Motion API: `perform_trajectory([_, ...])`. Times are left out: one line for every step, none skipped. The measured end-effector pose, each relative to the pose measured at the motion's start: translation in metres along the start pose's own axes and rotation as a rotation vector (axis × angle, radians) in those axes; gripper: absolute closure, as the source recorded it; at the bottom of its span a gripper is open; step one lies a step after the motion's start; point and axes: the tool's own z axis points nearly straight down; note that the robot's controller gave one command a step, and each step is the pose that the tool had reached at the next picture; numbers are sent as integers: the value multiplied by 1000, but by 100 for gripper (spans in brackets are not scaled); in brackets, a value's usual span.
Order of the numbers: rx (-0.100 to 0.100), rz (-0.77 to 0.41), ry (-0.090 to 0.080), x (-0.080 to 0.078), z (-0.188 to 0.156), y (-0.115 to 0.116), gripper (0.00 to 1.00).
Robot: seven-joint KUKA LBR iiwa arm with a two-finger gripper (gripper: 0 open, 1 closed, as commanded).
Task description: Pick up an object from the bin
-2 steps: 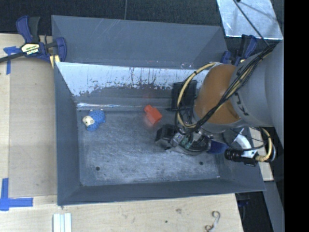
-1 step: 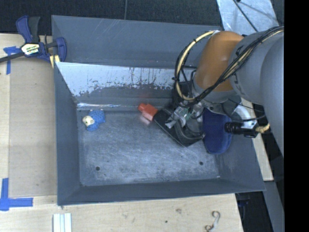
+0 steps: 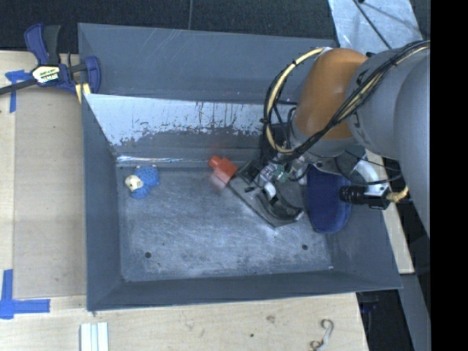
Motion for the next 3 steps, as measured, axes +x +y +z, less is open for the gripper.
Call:
perform_trajectory([5,116,14,-16,59,-15,0])
perform_trajectory([4,113,11,-16,57,-14,100])
perform_trajectory([-1,67,-2,-11,-112,-16,100])
